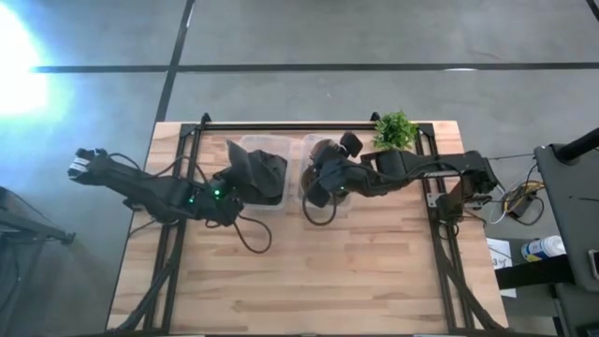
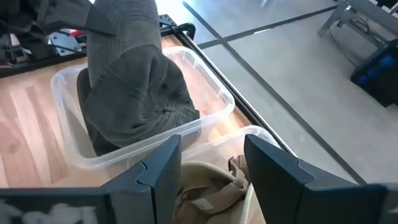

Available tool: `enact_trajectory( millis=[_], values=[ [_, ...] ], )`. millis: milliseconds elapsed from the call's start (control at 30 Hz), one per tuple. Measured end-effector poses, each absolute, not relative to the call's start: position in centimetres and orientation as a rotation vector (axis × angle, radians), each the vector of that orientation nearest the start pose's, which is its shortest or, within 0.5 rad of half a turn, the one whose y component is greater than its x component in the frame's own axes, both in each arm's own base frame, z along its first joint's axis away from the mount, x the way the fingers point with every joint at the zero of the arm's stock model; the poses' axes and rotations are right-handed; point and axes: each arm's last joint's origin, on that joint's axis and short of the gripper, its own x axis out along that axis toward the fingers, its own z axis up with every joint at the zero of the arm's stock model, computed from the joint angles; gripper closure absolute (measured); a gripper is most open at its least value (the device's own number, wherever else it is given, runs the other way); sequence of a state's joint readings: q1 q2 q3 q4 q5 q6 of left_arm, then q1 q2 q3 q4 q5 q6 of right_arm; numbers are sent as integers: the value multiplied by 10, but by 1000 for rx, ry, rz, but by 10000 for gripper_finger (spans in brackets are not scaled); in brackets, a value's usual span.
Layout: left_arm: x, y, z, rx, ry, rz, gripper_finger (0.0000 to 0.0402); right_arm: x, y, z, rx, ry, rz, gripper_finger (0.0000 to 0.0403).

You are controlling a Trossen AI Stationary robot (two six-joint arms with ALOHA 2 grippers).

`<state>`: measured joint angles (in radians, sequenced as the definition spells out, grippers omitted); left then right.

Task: Pick & Place hat
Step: Put the black cap into the left transparent bin, then return to Home Position

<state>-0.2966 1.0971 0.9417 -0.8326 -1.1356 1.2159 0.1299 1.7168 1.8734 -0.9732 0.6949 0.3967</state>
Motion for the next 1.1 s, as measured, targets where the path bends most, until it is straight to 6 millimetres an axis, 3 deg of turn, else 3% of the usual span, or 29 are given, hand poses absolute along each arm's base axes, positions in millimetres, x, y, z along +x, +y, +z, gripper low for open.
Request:
enact_trajectory(
  millis=[367, 733, 1100],
  values=[
    [196, -33, 292, 1706, 1175, 161, 338, 355, 29, 380, 61, 685, -634, 232],
    [192, -33, 298, 1642, 1125, 214, 263, 355, 29, 379, 54, 689, -635, 232],
    [184, -36, 346, 1504, 958, 336, 248, 355, 29, 378, 50, 691, -636, 232]
  ],
)
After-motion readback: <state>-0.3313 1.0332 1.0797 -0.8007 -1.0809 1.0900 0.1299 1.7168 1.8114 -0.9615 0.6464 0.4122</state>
